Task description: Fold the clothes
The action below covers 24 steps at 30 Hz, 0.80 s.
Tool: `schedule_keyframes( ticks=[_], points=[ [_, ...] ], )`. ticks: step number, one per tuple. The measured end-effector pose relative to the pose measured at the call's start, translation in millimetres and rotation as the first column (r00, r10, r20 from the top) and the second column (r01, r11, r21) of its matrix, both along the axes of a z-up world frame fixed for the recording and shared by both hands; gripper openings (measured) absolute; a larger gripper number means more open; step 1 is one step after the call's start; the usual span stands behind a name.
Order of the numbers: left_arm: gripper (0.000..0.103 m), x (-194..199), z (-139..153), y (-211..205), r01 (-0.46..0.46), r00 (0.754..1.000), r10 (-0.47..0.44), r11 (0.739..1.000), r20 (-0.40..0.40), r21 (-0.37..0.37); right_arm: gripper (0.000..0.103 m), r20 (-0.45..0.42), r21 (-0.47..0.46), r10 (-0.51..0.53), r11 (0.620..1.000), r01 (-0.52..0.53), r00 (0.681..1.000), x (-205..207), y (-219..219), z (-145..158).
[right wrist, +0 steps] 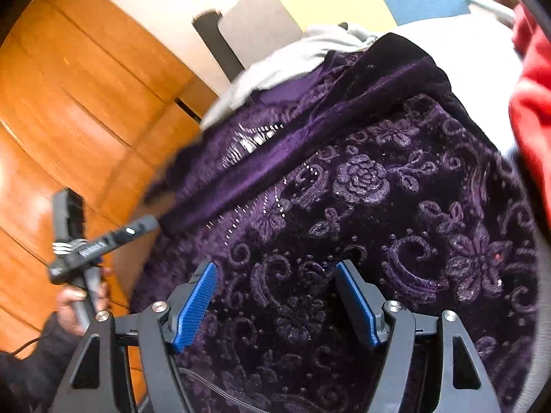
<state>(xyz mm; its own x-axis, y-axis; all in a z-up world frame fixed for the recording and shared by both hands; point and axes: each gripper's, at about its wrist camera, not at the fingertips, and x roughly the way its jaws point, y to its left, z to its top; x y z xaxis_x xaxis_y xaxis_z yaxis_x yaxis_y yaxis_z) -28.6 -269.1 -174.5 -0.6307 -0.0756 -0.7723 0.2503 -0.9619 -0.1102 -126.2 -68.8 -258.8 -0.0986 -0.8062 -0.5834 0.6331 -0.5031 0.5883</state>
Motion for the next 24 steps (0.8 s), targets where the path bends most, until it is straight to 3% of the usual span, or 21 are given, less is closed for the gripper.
schedule_keyframes(
  ticks=[3, 6, 10, 11, 13, 14, 16, 18, 19, 22, 24],
  points=[
    [0.046, -14, -10, 14, 0.126, 0.990, -0.120, 0.987, 0.070, -0.102, 0.077, -0.043, -0.039, 0.022, 0.999, -0.024, 0.999, 4, -1, 0],
    [0.046, -26, -24, 12, 0.172, 0.979, -0.160, 0.981, 0.123, -0.086, 0.088, -0.086, -0.044, 0.052, 0.997, -0.056, 0.995, 8, -8, 3],
    [0.045, -38, -37, 22, 0.279, 0.949, -0.247, 0.947, 0.193, -0.157, 0.093, -0.108, -0.051, 0.083, 0.995, -0.089, 0.991, 10, -13, 3],
    [0.042, -40, -37, 21, 0.279, 0.948, -0.249, 0.950, 0.199, -0.140, 0.094, -0.107, -0.057, 0.085, 0.994, -0.092, 0.991, 10, -13, 3],
    [0.008, -45, -27, 13, 0.255, 0.954, -0.237, 0.964, 0.186, -0.078, 0.095, -0.107, -0.064, 0.093, 0.993, -0.101, 0.990, 10, -11, 2],
    [0.008, -46, -17, 7, 0.246, 0.960, -0.242, 0.969, 0.144, -0.011, 0.096, -0.108, -0.065, 0.098, 0.992, -0.105, 0.989, 10, -10, 3],
    [0.008, -41, 15, -14, 0.240, 0.970, -0.241, 0.956, -0.016, 0.165, 0.097, -0.109, -0.067, 0.105, 0.991, -0.113, 0.988, 10, -6, 5],
    [0.008, -34, 49, -41, 0.243, 0.964, -0.190, 0.914, -0.185, 0.326, 0.098, -0.110, -0.068, 0.107, 0.991, -0.115, 0.988, 11, -6, 5],
    [0.008, -31, 60, -51, 0.251, 0.957, -0.176, 0.901, -0.229, 0.355, 0.098, -0.110, -0.069, 0.107, 0.991, -0.115, 0.988, 11, -6, 5],
    [0.009, -21, 72, -62, 0.278, 0.948, -0.199, 0.898, -0.249, 0.341, 0.099, -0.111, -0.071, 0.114, 0.990, -0.122, 0.987, 12, -6, 5],
    [0.010, -15, 60, -72, 0.243, 0.964, -0.176, 0.885, -0.199, 0.398, 0.100, -0.111, -0.075, 0.114, 0.990, -0.123, 0.987, 12, -6, 5]
  ],
)
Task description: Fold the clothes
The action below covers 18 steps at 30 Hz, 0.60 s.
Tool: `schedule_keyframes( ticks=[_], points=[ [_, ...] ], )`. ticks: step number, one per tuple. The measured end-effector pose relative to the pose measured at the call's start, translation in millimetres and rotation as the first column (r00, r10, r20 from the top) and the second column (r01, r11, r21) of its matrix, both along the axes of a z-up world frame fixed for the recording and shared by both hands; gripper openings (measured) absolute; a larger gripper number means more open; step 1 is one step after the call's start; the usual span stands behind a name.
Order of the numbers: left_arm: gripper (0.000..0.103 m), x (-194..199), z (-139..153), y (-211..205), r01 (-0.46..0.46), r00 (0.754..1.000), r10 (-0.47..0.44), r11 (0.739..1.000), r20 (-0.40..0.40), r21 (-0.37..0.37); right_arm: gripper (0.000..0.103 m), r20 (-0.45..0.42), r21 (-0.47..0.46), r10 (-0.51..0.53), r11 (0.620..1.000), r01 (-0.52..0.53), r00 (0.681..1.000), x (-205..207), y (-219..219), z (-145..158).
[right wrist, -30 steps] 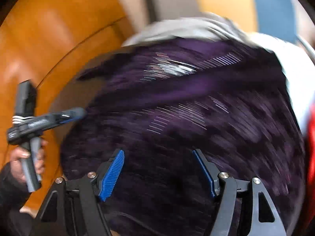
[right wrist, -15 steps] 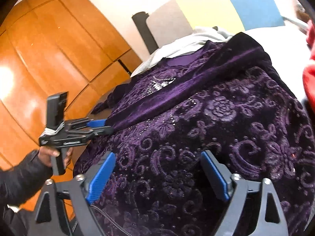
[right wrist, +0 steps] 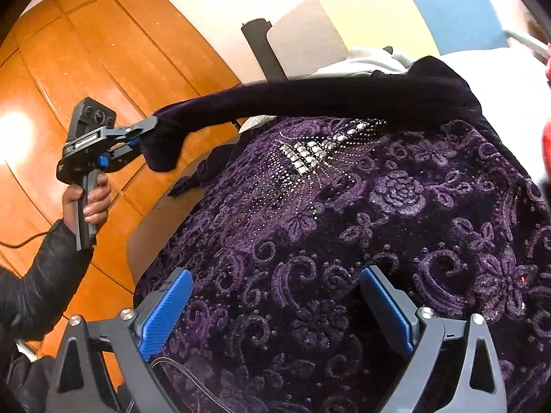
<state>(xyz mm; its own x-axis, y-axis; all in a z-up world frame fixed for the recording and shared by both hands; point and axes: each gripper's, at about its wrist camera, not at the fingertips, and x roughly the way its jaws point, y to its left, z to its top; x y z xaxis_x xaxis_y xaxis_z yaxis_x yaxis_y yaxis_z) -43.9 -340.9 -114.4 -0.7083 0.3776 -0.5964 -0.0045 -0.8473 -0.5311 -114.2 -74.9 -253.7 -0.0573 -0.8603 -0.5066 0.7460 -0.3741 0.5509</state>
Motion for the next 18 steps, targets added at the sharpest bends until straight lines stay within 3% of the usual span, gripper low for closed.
schedule_keyframes(
  ticks=[3, 5, 7, 11, 14, 18],
  points=[
    [0.013, 10, -43, -32, -0.141, 0.979, 0.112, 0.975, 0.168, 0.172, 0.102, 0.002, -0.009, 0.005, 1.000, -0.005, 1.000, 0, -2, 0],
    [0.015, 22, -64, -45, -0.225, 0.957, 0.180, 0.955, 0.228, 0.193, 0.103, 0.000, -0.008, 0.011, 1.000, -0.011, 1.000, 1, -3, 0],
    [0.019, 36, -73, -48, -0.264, 0.949, 0.213, 0.939, 0.231, 0.220, 0.103, 0.000, -0.009, 0.012, 1.000, -0.012, 1.000, 1, -4, -1],
    [0.028, 54, -73, -43, -0.298, 0.935, 0.267, 0.948, 0.231, 0.111, 0.103, -0.002, -0.009, 0.009, 1.000, -0.009, 1.000, 2, -6, -1],
    [0.036, 60, -68, -26, -0.239, 0.952, 0.224, 0.969, 0.207, 0.053, 0.103, -0.002, -0.019, 0.007, 1.000, -0.007, 1.000, 2, -5, -2],
    [0.043, 65, -77, -9, -0.183, 0.967, 0.158, 0.976, 0.200, 0.117, 0.103, 0.000, -0.022, 0.006, 1.000, -0.006, 1.000, 0, -4, -1]
  ],
)
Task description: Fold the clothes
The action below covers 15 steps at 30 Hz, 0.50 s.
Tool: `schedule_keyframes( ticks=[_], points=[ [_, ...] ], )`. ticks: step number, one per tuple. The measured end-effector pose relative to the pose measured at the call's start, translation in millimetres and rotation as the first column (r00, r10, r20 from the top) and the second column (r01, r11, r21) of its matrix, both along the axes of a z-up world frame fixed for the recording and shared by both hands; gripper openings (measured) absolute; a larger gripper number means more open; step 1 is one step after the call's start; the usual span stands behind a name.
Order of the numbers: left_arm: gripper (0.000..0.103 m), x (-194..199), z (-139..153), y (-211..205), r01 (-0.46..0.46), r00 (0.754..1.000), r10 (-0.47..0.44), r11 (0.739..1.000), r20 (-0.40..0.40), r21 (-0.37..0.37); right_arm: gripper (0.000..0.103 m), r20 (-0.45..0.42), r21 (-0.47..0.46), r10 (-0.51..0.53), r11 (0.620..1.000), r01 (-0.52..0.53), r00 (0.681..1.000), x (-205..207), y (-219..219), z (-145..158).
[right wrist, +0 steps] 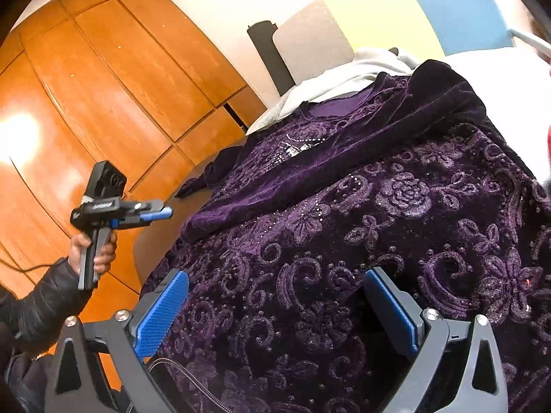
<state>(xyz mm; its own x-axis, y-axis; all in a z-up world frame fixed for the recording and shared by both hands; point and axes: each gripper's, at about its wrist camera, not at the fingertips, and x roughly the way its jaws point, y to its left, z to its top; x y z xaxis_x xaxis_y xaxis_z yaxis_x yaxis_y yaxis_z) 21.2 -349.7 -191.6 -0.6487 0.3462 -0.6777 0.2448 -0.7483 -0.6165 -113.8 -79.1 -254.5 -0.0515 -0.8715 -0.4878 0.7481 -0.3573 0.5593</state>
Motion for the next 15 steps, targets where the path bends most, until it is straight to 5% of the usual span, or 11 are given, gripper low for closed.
schedule_keyframes(
  ticks=[8, 12, 13, 15],
  points=[
    [0.043, 11, -44, -22, -0.144, 0.989, 0.151, 0.947, -0.002, 0.287, 0.103, -0.001, 0.007, -0.001, 1.000, 0.001, 1.000, 0, 0, 0],
    [0.042, -7, -56, -33, -0.184, 0.980, 0.199, 0.915, -0.004, 0.358, 0.103, -0.002, 0.016, -0.005, 1.000, 0.005, 1.000, 0, -1, 1],
    [0.036, -14, -59, -35, -0.195, 0.979, 0.205, 0.909, 0.012, 0.369, 0.103, -0.003, 0.018, -0.006, 1.000, 0.006, 1.000, 0, -1, 1],
    [0.003, -26, -52, -34, -0.193, 0.980, 0.198, 0.925, 0.018, 0.326, 0.103, -0.003, 0.018, -0.009, 1.000, 0.009, 1.000, 0, -1, 1]
  ],
)
